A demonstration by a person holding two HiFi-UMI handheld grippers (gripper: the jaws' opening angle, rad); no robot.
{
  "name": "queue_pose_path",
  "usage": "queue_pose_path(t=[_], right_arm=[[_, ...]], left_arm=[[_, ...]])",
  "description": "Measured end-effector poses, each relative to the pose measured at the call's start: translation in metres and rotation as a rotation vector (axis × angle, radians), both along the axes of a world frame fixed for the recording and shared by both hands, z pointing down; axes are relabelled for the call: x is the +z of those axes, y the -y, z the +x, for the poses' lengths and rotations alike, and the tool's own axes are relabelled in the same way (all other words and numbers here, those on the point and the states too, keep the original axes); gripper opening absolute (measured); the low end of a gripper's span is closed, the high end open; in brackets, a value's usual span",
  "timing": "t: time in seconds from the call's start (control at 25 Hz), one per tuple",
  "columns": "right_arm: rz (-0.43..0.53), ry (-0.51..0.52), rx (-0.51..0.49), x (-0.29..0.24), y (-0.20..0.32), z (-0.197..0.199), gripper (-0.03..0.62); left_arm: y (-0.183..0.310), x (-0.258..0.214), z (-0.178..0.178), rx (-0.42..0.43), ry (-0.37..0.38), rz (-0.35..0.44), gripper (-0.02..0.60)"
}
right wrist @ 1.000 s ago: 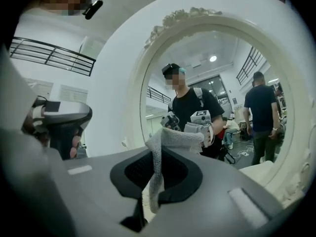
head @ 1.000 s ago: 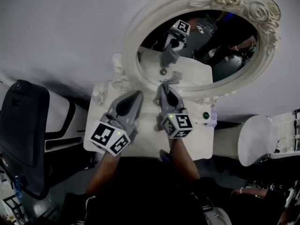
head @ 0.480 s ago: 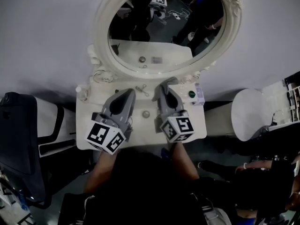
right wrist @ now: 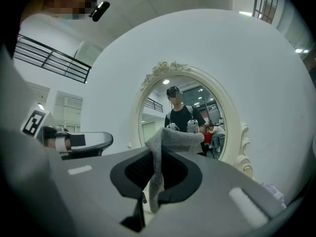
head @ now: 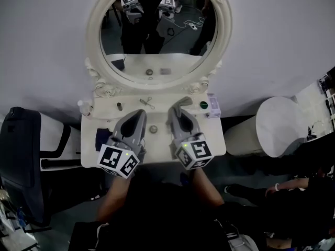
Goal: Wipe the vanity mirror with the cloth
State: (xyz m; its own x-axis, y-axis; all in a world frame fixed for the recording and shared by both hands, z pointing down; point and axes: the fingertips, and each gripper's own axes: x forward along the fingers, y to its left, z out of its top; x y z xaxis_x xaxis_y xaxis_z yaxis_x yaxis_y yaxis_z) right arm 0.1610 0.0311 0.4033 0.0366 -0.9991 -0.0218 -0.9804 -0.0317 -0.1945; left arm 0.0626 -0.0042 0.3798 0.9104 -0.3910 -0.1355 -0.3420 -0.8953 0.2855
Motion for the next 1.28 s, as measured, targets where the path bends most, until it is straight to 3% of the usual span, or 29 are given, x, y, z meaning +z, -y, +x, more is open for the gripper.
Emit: queue_pose_path(t=[0.6,1.28], right_arm=[[0.038,0.104,-0.061,0.021,-0.106,0.007,0.018],[0.029,0.102,-0.088,0.028,-0.115,-0.014,0.017]], left_arm=[[-0.104,0.033,0.000,-0.119,0.036,0.047,-0.003],[-0.117,0.038,-0.007,-0.134,0.051,0.075,-0.003]])
